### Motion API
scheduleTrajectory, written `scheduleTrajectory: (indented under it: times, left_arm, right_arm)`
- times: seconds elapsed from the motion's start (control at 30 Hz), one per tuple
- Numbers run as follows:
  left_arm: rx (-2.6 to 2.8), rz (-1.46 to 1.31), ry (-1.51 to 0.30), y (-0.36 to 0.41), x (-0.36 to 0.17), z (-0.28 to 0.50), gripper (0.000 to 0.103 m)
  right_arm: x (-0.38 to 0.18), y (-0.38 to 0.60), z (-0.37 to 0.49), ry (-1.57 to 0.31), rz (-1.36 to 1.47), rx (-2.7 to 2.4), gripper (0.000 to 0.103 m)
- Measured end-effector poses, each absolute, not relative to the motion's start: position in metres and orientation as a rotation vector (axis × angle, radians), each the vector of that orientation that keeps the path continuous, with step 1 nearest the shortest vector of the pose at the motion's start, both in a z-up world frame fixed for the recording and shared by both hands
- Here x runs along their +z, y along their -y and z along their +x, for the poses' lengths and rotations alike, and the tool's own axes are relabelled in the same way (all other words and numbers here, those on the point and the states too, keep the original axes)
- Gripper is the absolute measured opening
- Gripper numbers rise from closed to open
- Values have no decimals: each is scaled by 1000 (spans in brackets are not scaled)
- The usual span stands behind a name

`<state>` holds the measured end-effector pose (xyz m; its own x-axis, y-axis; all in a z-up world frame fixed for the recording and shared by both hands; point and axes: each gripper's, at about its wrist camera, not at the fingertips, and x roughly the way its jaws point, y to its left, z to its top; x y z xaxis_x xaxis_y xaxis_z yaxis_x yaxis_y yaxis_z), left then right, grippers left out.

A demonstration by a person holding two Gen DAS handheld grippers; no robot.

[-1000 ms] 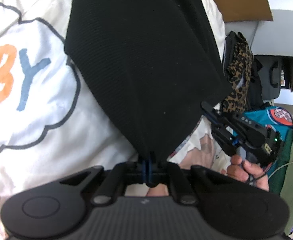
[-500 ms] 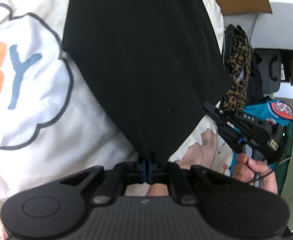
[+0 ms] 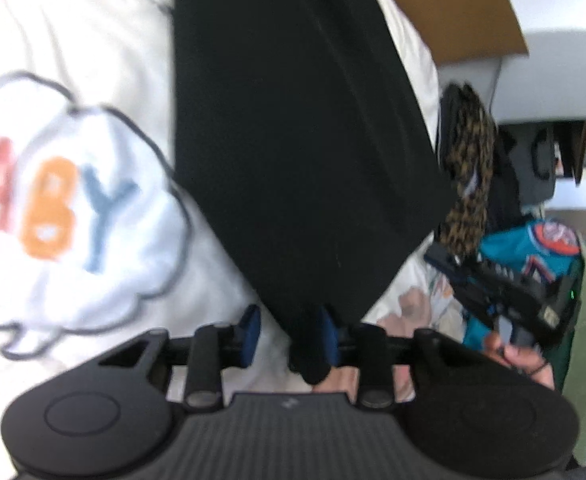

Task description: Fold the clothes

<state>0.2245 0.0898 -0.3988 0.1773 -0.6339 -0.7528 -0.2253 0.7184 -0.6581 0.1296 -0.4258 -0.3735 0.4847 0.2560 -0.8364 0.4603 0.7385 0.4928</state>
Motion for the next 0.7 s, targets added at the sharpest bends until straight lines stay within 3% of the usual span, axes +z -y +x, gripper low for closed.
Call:
scheduleTrajectory:
  times: [0.33, 0.7]
  left_arm:
    - [-172, -735, -1282, -141, -392, 223, 34]
    - [-135, -696, -1274, -150, -408, 217, 33]
  right_arm:
    - [-347, 394, 144, -1083, 612, 12, 6]
    - [-356, 337, 162, -1166, 489, 200, 8]
